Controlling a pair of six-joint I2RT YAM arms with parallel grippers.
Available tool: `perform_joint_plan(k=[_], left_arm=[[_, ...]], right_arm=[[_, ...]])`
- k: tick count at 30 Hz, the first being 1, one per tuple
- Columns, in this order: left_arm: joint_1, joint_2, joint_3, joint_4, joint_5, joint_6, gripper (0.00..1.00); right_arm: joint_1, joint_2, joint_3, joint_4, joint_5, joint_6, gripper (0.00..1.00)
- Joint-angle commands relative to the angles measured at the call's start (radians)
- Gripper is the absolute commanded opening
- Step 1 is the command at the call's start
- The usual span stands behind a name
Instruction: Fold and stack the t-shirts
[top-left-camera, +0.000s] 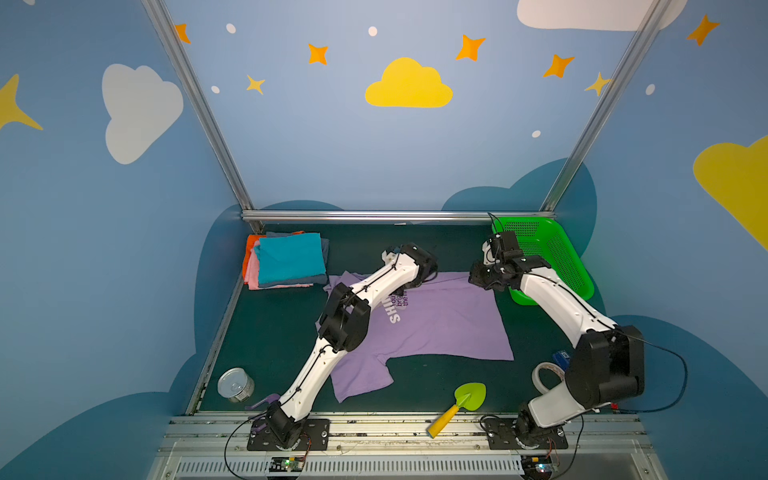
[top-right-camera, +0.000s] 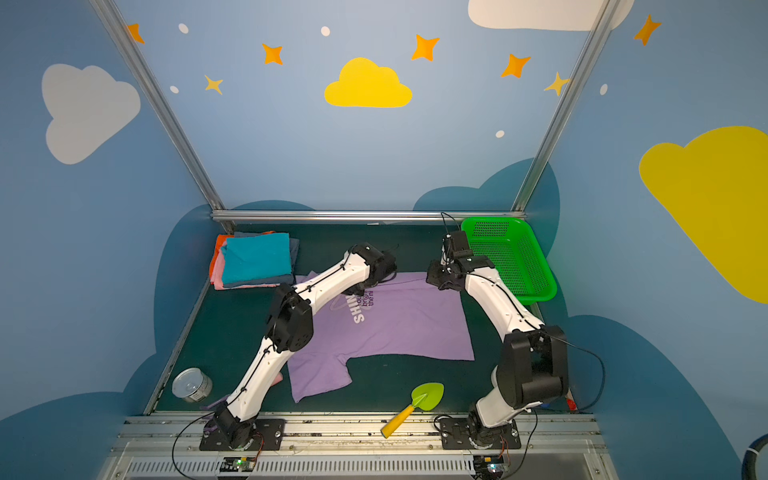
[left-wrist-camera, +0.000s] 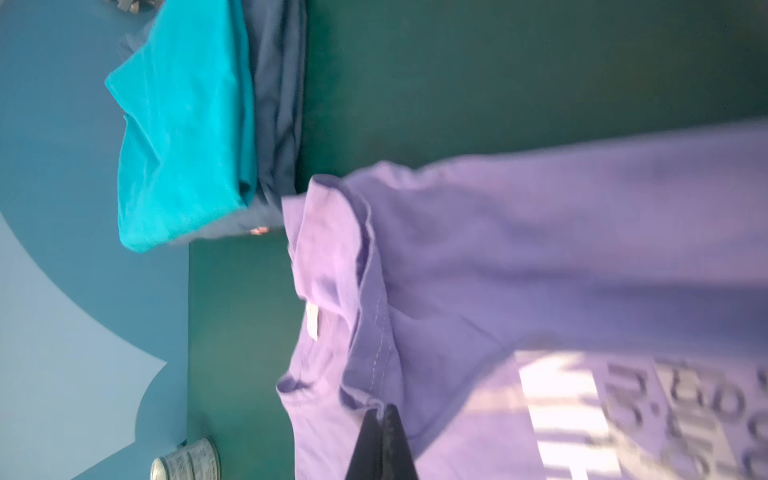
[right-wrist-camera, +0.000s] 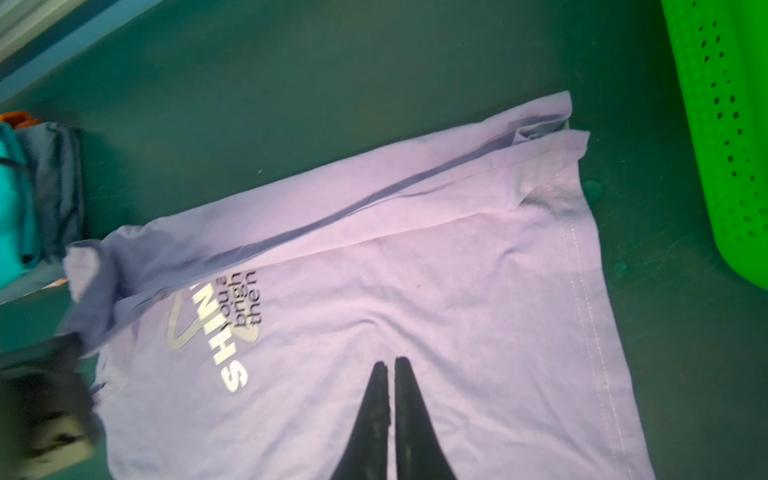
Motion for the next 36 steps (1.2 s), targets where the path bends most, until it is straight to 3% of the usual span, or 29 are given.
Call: perform_joint_plan(k=[1,5,13,16,19,22,27,32,36], left_arm=[[-0.045,-0.002,-0.067,-0.028,-0.002,-0.129,0.04],[-0.085,0.022,-0.125,-0.007,0.039,-0.183,0.07],[-0.101,-0.034,-0.293,0.149,0.155,-0.192,0.4],[-0.098,-0.121,-0.35,0.162,0.133,-0.194,0.49],[-0.083,-0.278,-0.426,0.195,0.065,-0.181,0.66],[-0.022,-0.422,-0.524,0.297,0.044,-0.116,0.72],[0.139,-0.485,-0.582,0.474,0.197,0.041,0.72],[0.263,-0.424,-0.575,0.578,0.365,0.1,0.55],[0.314,-0.361,-0.532,0.606,0.448,0.122,0.6]], right_arm=[[0.005,-0.062,-0.037,-0.008,-0.006,-0.007,0.09],[0.01,-0.114,-0.077,-0.017,-0.003,-0.009,0.1],[0.025,-0.178,-0.101,-0.041,0.023,-0.002,0.11],[0.039,-0.186,-0.092,-0.058,0.044,0.004,0.11],[0.066,-0.189,-0.098,-0.05,0.066,0.001,0.12],[0.115,-0.174,-0.106,-0.037,0.09,-0.001,0.13],[0.213,-0.105,-0.099,-0.041,0.147,-0.004,0.13],[0.279,-0.024,-0.071,-0.038,0.165,-0.001,0.12],[0.302,0.041,-0.019,-0.06,0.169,0.009,0.1]])
